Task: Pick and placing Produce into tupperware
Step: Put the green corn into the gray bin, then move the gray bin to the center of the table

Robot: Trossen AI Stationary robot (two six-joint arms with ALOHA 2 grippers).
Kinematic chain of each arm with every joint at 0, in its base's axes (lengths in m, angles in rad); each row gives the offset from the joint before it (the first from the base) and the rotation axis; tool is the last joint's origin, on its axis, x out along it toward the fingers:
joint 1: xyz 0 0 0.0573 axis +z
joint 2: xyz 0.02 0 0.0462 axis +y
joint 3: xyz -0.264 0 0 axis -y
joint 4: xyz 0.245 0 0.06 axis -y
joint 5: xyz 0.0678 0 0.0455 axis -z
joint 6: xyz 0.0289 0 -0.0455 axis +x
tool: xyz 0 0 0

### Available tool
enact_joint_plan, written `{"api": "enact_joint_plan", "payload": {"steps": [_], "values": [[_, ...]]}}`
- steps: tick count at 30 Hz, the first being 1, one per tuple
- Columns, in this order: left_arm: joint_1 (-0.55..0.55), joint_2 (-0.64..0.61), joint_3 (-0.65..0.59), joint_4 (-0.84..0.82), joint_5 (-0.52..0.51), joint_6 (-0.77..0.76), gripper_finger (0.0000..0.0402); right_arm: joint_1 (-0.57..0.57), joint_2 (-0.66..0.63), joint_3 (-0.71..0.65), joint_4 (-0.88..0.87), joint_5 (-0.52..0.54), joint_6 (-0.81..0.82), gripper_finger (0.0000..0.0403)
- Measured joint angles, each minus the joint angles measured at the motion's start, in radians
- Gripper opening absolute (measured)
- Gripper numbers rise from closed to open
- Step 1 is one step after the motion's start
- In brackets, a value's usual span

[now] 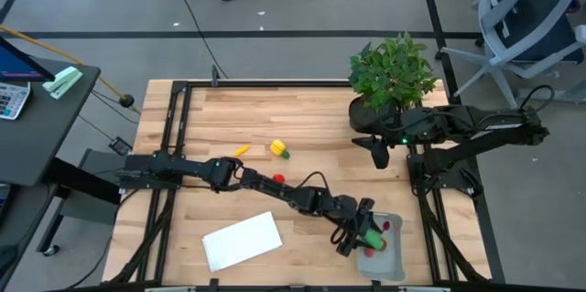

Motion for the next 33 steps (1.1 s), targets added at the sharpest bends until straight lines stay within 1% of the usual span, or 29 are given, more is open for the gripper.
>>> {"api": "enact_joint_plan", "payload": {"steps": [15,21,33], "values": [[0.012,-0.016,0.000,-0.038,-0.002,-0.002,0.0249,0.000,0.000,0.000,-0.001,0.000,0.001,0.0197],[0.014,-0.050,0.000,-0.176,-0.002,-0.001,0.0249,0.000,0.000,0.000,-0.001,0.000,0.001,0.0197],[0.025,-0.071,0.002,-0.300,-0.001,0.026,0.0244,0.000,0.000,0.000,0.001,0.000,0.025,0.0197]]}}
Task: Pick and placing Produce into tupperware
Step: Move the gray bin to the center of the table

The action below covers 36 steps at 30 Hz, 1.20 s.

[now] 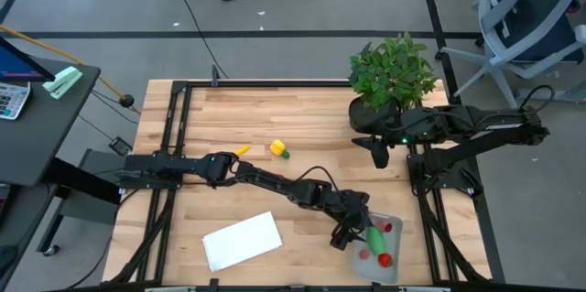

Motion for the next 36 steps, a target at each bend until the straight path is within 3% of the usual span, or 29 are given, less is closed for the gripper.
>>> {"api": "enact_joint_plan", "payload": {"steps": [19,27,36], "values": [[0.034,-0.137,-0.002,-0.130,-0.042,0.061,0.0238,-0.006,0.000,0.000,0.018,0.006,0.023,0.0197],[0.077,-0.343,-0.003,-0.323,-0.168,0.061,0.0239,-0.018,-0.009,0.000,0.033,-0.017,-0.076,0.0197],[0.161,-0.628,-0.002,-0.543,-0.331,0.060,0.0227,0.005,-0.009,0.000,0.025,-0.159,-0.014,0.0197]]}}
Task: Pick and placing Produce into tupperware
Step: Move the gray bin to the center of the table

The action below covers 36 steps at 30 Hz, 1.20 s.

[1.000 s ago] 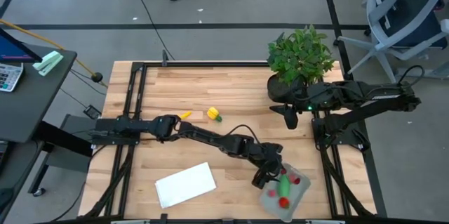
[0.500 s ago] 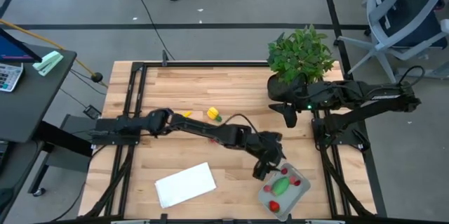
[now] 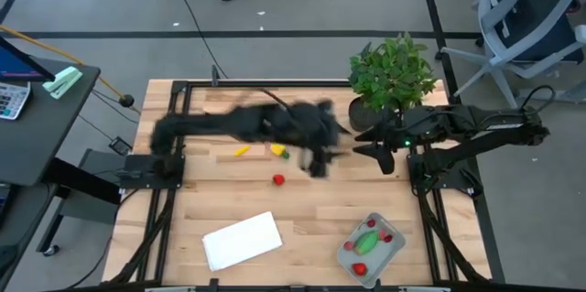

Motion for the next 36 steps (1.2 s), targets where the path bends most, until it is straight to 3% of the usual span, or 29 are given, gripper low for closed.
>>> {"api": "enact_joint_plan", "payload": {"steps": [9,14,19,26,32,36], "values": [[0.099,-0.221,0.000,-0.328,-0.019,-0.062,0.0224,0.085,0.032,0.000,0.002,-0.004,0.014,0.0197],[0.147,-0.288,0.000,-0.443,-0.020,-0.094,0.0215,0.103,0.123,0.000,-0.018,0.046,0.094,0.0191],[0.174,-0.321,0.000,-0.502,-0.021,-0.098,0.0205,0.126,0.234,0.000,-0.145,0.004,0.098,0.0145],[0.196,-0.320,0.000,-0.579,-0.019,-0.097,0.0196,0.192,0.326,0.000,-0.302,-0.082,0.237,0.0014],[0.196,-0.320,0.000,-0.604,-0.021,-0.088,0.0194,0.313,0.329,0.000,-0.288,-0.125,0.450,0.0006],[0.200,-0.320,0.000,-0.636,-0.021,-0.024,0.0190,0.432,0.340,0.000,-0.284,-0.066,0.584,0.0006]]}}
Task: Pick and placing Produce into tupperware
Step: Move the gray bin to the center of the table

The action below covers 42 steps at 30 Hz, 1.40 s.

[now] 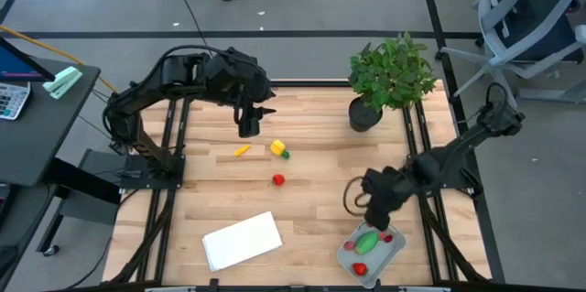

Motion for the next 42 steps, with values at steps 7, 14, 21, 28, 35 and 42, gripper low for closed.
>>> {"api": "enact_joint_plan", "payload": {"steps": [7,14,21,28,35,42], "values": [[0.011,0.000,0.000,-0.009,-0.075,0.040,0.0178,0.174,0.061,0.000,0.080,0.024,0.232,0.0003],[0.018,0.000,0.000,-0.009,-0.142,0.040,0.0172,0.231,0.188,0.000,0.097,0.015,0.299,0.0002],[0.022,0.000,0.000,-0.006,-0.147,0.019,0.0169,0.200,0.324,0.000,0.171,-0.029,0.253,0.0001],[0.022,0.001,0.000,-0.005,-0.147,0.013,0.0157,0.171,0.391,0.000,0.177,-0.035,0.268,0.0000],[0.022,0.001,0.000,-0.005,-0.147,0.013,0.0142,0.144,0.460,0.000,0.184,-0.036,0.262,0.0000],[0.022,0.001,0.000,-0.004,-0.147,0.013,0.0128,0.094,0.519,0.000,0.197,-0.049,0.171,0.0000]]}}
